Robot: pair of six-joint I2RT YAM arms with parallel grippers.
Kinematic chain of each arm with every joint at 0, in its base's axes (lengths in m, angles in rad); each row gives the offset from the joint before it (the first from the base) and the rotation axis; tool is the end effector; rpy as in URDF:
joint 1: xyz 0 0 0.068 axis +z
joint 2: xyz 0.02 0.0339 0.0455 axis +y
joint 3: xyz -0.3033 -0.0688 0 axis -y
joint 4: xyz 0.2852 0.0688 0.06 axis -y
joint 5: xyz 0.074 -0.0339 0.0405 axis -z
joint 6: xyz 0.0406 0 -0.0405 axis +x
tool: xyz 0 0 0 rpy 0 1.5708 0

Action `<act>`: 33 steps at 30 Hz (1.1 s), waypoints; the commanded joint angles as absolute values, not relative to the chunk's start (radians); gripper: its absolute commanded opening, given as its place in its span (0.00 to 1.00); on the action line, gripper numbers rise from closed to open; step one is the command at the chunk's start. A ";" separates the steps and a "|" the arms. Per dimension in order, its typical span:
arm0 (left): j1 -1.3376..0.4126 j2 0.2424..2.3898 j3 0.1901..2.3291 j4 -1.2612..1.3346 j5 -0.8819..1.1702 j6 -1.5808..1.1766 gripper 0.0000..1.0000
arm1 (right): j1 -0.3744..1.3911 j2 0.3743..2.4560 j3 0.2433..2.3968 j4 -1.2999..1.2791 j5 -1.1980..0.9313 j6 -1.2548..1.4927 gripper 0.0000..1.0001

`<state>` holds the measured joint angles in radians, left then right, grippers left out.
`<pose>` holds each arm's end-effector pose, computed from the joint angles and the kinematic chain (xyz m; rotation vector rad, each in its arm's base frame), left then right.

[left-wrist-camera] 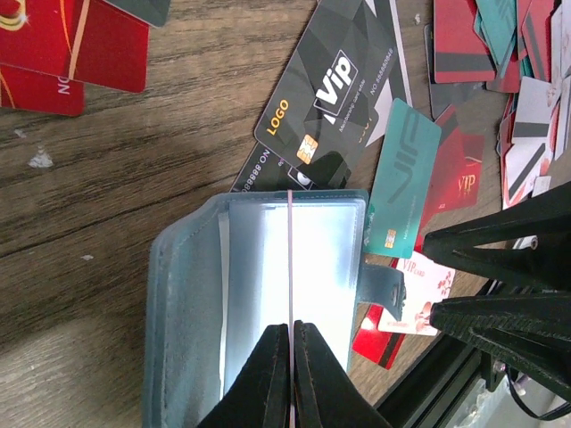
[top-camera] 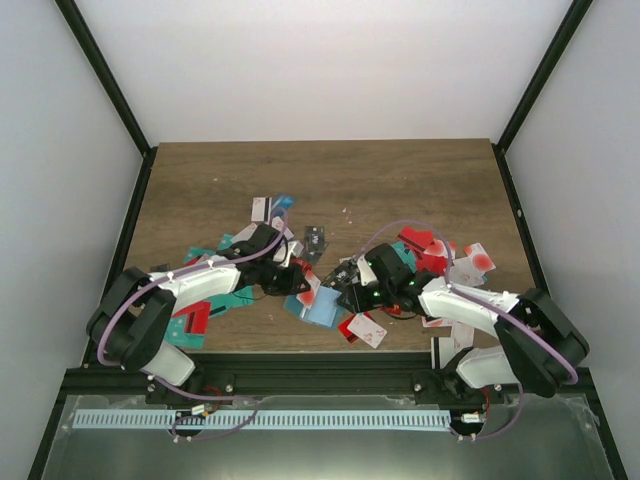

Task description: Put the credit cards into the card holder

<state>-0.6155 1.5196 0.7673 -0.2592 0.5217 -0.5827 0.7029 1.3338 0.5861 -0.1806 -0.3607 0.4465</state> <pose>0.2428 -0.1965 0.1728 0.2584 2.7730 -1.0618 0.1935 0.1828 0.1687 -0.4992 2.6124 0.8865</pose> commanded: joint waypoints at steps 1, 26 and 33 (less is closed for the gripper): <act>-0.618 1.529 0.786 -0.247 0.531 -0.542 0.04 | 0.689 1.356 0.574 -0.113 -0.403 0.480 0.37; -0.611 1.513 0.692 -0.222 0.513 -0.456 0.04 | 0.664 1.501 0.542 -0.037 -0.460 0.478 0.33; -0.611 1.510 0.685 -0.222 0.525 -0.447 0.04 | 0.665 1.514 0.546 -0.034 -0.465 0.480 0.33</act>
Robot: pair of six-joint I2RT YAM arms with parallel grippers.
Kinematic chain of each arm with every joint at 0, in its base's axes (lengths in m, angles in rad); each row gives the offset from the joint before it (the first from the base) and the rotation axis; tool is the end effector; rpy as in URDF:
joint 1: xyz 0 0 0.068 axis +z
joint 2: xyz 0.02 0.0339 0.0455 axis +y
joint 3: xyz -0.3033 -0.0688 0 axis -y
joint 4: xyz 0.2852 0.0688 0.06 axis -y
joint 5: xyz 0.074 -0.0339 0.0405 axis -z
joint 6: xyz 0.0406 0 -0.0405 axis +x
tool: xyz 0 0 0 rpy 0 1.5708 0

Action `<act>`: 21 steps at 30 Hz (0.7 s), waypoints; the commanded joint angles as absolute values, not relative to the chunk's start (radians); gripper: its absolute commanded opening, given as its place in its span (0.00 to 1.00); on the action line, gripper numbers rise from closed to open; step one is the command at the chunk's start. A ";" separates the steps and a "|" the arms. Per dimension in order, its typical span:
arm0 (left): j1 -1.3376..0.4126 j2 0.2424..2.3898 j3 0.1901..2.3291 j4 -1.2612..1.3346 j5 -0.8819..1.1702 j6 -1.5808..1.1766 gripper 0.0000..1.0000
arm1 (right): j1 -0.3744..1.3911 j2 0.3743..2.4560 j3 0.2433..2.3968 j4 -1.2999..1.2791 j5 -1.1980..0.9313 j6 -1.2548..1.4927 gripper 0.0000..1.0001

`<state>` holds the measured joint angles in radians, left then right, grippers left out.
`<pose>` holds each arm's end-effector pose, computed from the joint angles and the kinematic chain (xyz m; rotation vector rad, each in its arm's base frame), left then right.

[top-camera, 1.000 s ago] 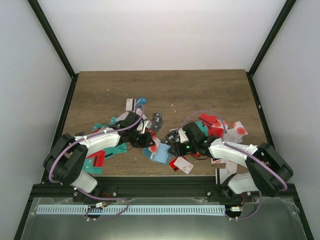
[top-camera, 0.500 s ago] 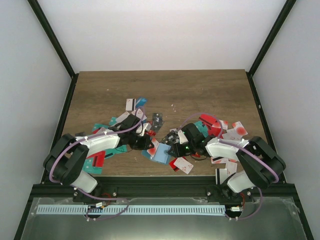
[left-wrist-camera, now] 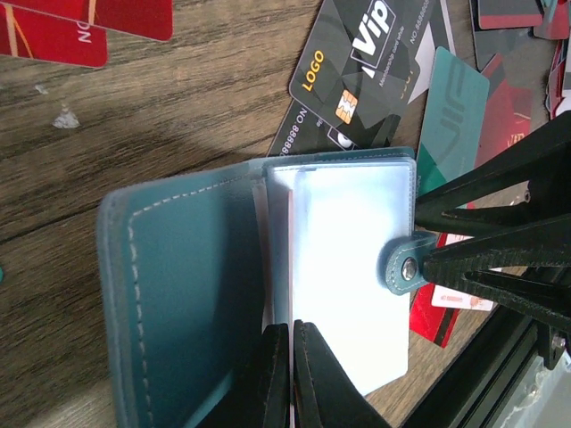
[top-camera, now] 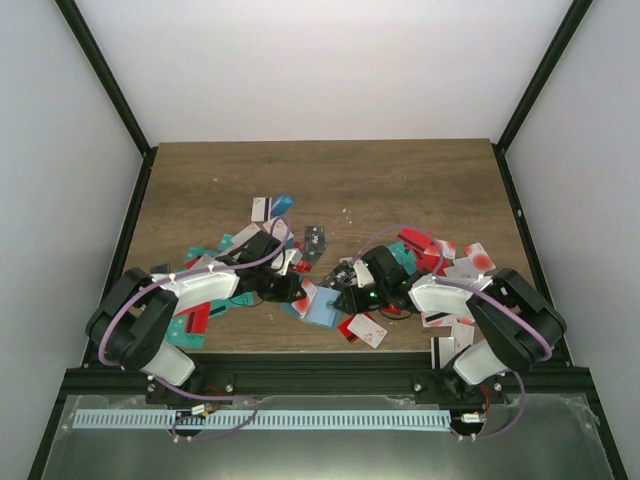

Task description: Put the credit cards into the card holder

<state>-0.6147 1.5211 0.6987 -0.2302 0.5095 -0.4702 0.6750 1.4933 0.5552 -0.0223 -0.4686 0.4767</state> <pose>0.2314 -0.1876 0.1532 0.3930 2.7658 -1.0029 0.2046 0.1872 0.1311 -0.4700 2.6705 1.0052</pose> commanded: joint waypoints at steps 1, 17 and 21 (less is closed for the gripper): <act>-0.611 1.513 0.684 -0.214 0.539 -0.448 0.04 | 0.664 1.515 0.548 -0.035 -0.467 0.480 0.33; -0.611 1.547 0.658 -0.115 0.618 -0.458 0.04 | 0.665 1.537 0.552 -0.024 -0.478 0.489 0.32; -0.611 1.551 0.649 -0.095 0.607 -0.447 0.04 | 0.663 1.539 0.551 -0.023 -0.479 0.492 0.32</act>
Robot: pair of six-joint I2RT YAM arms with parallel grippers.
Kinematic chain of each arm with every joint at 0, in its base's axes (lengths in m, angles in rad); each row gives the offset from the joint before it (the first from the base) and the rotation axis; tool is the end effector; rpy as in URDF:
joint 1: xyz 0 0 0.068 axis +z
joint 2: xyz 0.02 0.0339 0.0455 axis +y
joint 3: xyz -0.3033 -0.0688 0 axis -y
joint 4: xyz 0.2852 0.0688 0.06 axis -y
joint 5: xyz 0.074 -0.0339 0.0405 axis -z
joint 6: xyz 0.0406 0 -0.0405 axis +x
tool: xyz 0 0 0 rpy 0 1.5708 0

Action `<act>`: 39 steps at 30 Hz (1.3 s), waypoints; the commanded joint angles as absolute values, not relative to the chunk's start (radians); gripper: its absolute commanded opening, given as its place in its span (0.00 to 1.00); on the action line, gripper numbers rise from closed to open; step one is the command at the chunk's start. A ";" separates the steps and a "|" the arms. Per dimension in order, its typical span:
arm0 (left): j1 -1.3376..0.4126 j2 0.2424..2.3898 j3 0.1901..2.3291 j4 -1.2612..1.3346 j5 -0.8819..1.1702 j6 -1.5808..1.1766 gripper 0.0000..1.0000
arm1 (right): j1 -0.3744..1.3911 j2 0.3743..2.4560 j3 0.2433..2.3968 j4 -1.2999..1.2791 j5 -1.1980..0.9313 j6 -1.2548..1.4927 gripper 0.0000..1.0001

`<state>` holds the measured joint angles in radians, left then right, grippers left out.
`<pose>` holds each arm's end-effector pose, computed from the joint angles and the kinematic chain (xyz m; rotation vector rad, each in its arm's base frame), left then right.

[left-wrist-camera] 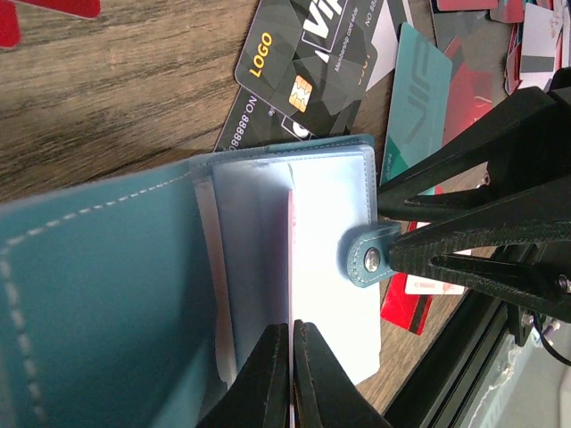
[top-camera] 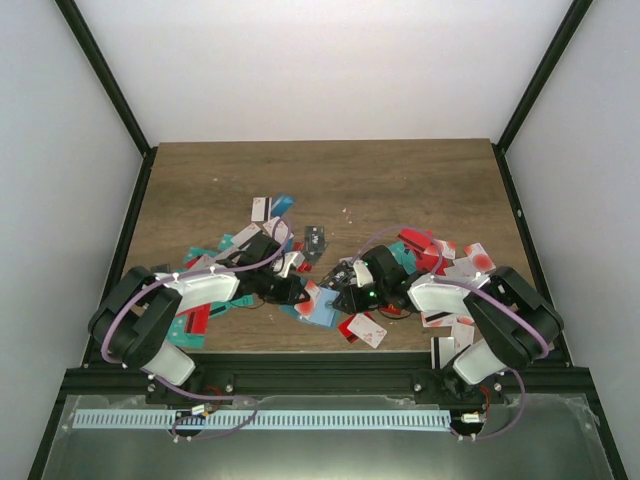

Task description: Put the credit cards into the card holder

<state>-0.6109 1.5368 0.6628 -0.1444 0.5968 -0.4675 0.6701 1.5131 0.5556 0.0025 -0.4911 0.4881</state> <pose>0.2287 -0.1880 0.1448 0.4366 2.7288 -1.1273 0.2069 0.1884 0.1280 -0.4600 2.6716 1.0371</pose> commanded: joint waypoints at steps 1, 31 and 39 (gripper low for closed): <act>-0.611 1.550 0.650 -0.095 0.602 -0.440 0.04 | 0.664 1.539 0.552 -0.022 -0.479 0.492 0.32; -0.627 1.506 0.520 0.076 0.572 -0.629 0.04 | 0.664 1.581 0.564 0.005 -0.506 0.519 0.29; -0.638 1.532 0.490 0.157 0.590 -0.725 0.06 | 0.664 1.602 0.569 0.028 -0.521 0.532 0.27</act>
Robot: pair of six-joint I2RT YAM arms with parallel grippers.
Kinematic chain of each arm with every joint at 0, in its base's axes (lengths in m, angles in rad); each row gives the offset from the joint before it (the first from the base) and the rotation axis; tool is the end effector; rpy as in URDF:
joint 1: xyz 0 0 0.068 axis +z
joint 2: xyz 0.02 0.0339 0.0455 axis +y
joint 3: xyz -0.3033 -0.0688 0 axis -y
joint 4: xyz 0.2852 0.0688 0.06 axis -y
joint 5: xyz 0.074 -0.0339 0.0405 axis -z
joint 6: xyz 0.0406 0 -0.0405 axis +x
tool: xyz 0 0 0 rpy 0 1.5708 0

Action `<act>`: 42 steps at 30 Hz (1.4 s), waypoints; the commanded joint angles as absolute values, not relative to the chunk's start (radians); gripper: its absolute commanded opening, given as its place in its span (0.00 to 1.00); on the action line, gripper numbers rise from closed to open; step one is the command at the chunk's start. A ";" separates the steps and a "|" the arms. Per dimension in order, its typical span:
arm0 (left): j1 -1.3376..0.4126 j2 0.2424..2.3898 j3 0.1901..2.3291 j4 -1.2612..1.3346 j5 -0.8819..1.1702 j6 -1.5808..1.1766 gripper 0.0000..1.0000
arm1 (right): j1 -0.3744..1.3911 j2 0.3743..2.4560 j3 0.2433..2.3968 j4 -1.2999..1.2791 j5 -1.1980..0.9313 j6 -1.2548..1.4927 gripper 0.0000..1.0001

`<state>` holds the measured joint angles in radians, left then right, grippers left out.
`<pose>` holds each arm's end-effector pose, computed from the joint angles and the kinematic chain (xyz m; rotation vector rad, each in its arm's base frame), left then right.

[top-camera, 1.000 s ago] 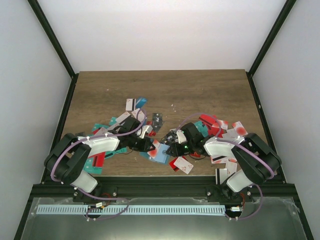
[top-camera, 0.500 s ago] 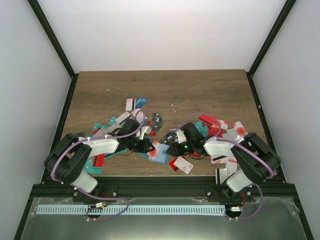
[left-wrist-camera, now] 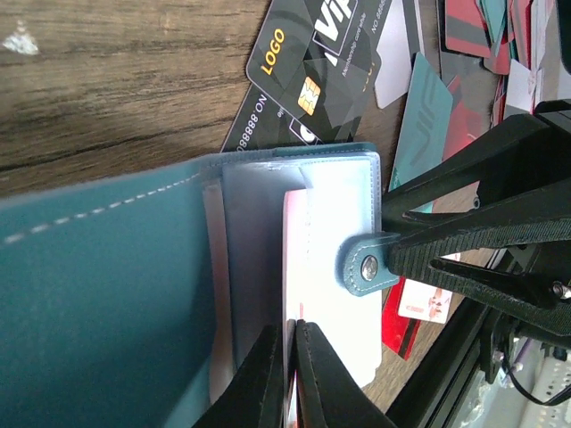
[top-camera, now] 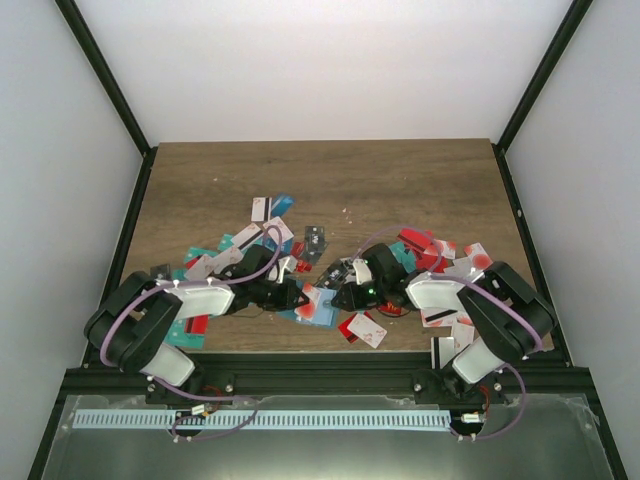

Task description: Put the credit cards into the card holder

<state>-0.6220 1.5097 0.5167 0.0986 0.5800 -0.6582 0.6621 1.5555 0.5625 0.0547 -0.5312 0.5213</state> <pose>0.2106 -0.1784 0.1259 0.2329 2.6864 -1.2052 0.2128 0.1919 0.1227 -0.4289 2.6718 1.1005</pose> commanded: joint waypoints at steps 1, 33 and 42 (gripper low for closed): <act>-0.640 1.536 0.491 0.166 0.592 -0.734 0.06 | 0.664 1.604 0.568 0.030 -0.523 0.532 0.27; -0.703 1.537 0.746 -0.400 0.388 -0.551 0.41 | 0.664 1.649 0.583 0.050 -0.550 0.536 0.24; -0.775 1.613 0.833 -0.445 0.336 -0.621 0.39 | 0.664 1.652 0.584 0.048 -0.554 0.530 0.24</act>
